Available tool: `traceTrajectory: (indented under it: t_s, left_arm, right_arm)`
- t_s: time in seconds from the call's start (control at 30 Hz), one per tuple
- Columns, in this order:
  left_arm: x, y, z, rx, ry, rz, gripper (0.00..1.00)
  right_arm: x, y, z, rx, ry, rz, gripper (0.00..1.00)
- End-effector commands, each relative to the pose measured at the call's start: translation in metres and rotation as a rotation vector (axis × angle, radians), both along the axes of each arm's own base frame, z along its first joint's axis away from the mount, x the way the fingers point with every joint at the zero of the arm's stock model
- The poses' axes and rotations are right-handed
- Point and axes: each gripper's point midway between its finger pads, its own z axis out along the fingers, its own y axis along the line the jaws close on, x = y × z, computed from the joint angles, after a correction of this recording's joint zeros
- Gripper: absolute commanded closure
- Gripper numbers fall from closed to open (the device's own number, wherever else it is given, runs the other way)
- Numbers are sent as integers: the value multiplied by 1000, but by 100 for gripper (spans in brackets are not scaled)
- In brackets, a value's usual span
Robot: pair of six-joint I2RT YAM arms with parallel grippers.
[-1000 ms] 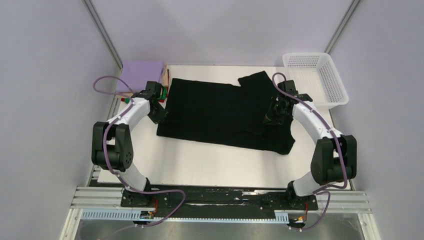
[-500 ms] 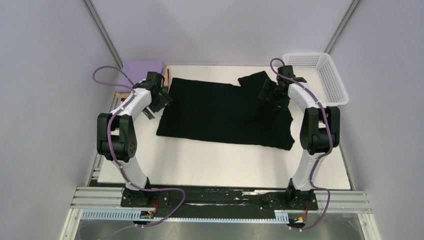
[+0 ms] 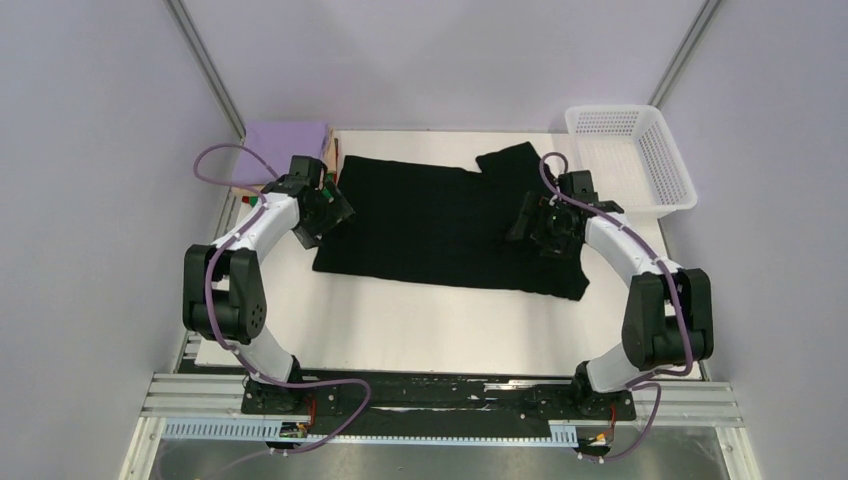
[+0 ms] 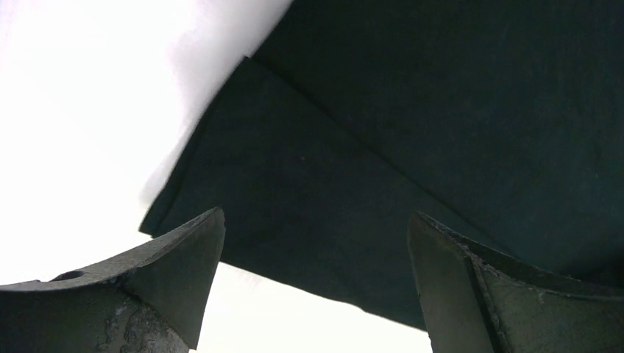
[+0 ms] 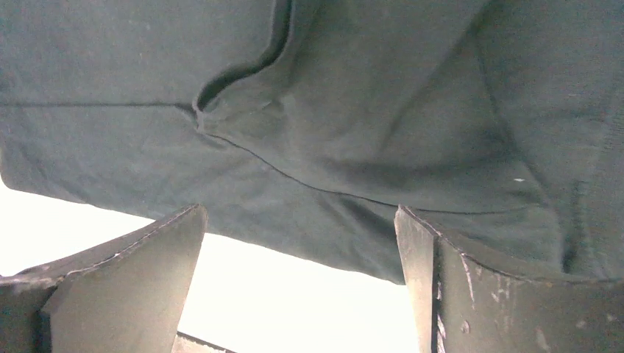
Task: Fold and stack the t-shirts
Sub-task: Fold the flattened tshirt in 1/3 of the way
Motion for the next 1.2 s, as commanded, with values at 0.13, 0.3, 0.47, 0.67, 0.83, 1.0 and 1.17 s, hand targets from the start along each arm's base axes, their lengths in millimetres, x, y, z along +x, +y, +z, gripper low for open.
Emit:
traceTrajectory:
  t_s: [0.13,0.3,0.47,0.67,0.83,1.0,1.17]
  left_arm:
    - [3,-24,-3,-59,-29,-113,0]
    - [2,-23,-7,-51,-13,-117,0]
    - [2,-23,-11,-47,6,-130,0]
    - [13,-36,-11,-87,-8,-162,0]
    - [20,-63,-17,-110,-7,-225,0]
    - [17,-82,-42,-132,51,-267,0]
    - [4,-88,-68,-129,131,-276,0]
  right_arm:
    - [47,66,-2,80,-91,164,0]
    - [120,84,-5,43,-138,127,0]
    - [141,80,-2,-6,-139,106,0]
    - [94,46,11,-114,-149,49,0]
    - [23,27,-10,-104,-42,-4,0]
    - [-6,6,-44,-94,70,-66,0]
    - [-4,-5,-71,-141,136,-69,0]
